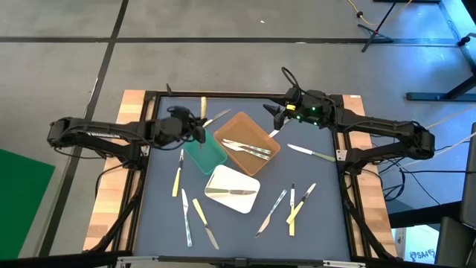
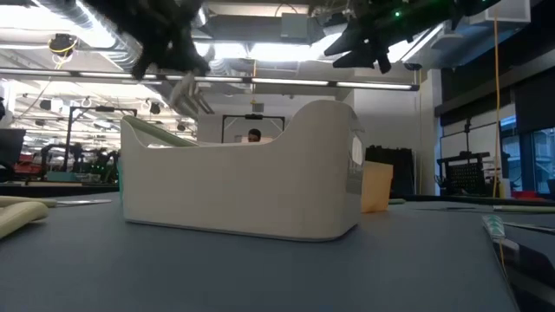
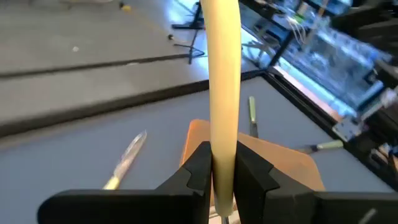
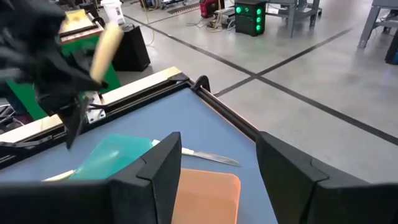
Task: Sort silverware by color (type)
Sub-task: Put the yellow table knife into the green bin
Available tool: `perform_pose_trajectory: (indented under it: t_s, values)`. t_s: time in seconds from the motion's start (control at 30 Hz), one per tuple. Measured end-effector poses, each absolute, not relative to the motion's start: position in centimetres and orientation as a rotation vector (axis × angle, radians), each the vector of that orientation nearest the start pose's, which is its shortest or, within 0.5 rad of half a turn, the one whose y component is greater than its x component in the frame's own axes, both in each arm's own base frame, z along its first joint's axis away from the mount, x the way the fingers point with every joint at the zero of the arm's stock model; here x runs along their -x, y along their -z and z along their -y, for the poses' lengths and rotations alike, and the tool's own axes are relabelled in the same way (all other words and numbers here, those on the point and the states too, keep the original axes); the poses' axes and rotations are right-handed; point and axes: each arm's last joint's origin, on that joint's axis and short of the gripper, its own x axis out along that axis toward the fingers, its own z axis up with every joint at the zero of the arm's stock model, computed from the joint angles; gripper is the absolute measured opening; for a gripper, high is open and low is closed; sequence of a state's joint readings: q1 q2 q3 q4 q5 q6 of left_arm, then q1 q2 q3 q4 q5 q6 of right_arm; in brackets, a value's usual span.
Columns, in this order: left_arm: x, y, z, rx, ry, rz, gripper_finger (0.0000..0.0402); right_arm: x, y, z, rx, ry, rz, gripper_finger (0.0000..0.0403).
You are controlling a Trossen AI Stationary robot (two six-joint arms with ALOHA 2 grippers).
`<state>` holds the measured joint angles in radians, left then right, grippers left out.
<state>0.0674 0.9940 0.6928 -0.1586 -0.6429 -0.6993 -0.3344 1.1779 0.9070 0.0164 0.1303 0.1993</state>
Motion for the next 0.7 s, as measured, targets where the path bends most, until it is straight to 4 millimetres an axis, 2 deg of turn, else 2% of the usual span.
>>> perform_pose_trajectory:
  t_s: [0.1, 0.33, 0.53, 0.7]
  values:
    - [-20.7, -24.3, -2.6, 0.6, -0.826, -0.16, 0.0037, -24.9, -31.5, 9.0, -0.221, 0.486, -0.208, 0.0195]
    - [-19.9, -20.1, -1.8, 0.715, -0.836, -0.111, 0.0037, -24.8, -31.5, 9.0, -0.221, 0.486, -0.209, 0.0195]
    - [-19.0, -18.1, -1.5, 0.763, -0.879, -0.098, 0.0037, -24.9, -31.5, 9.0, -0.221, 0.486, -0.208, 0.0195]
    - [-18.7, -17.5, -1.4, 0.778, -0.893, -0.099, 0.0037, -24.8, -31.5, 9.0, -0.221, 0.486, -0.209, 0.0195]
